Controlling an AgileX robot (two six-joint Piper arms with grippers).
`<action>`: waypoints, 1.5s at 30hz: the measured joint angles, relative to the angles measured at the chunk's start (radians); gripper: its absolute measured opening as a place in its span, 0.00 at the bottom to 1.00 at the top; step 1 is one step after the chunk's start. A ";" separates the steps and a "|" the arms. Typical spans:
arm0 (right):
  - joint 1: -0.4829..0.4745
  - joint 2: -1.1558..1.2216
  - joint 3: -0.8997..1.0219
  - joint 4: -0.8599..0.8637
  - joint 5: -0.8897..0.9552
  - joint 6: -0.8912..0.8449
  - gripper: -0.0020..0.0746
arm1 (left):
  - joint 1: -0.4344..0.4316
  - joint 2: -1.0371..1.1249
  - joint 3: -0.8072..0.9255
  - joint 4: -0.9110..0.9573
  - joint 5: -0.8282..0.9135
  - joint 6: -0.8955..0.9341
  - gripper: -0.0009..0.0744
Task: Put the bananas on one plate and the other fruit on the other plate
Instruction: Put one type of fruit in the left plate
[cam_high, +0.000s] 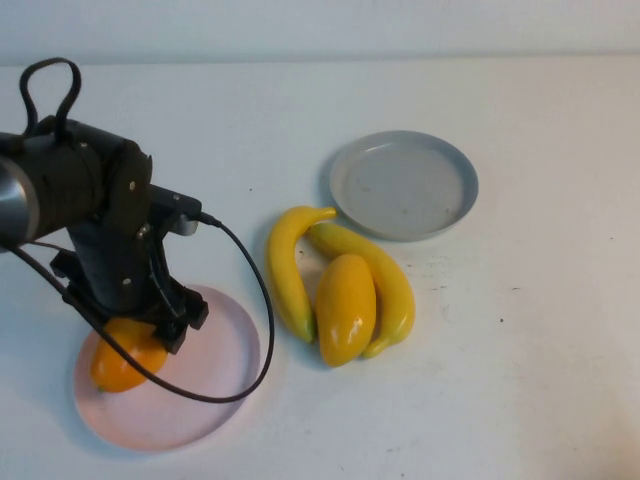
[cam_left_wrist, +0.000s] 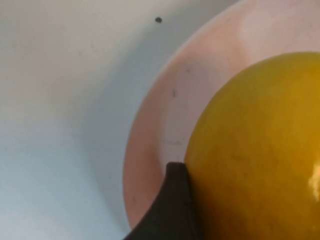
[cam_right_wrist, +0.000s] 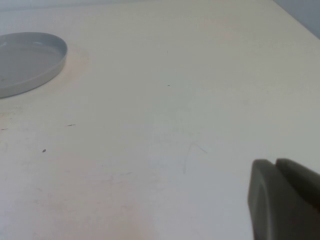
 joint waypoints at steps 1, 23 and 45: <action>0.000 0.000 0.000 0.000 0.000 0.000 0.01 | 0.000 0.010 0.000 -0.003 -0.002 0.000 0.78; 0.000 0.000 0.000 0.000 0.000 0.000 0.01 | -0.080 0.031 -0.241 -0.182 0.202 -0.006 0.90; 0.000 0.000 0.000 0.000 0.000 0.000 0.01 | -0.367 0.093 -0.249 -0.143 -0.194 -0.053 0.90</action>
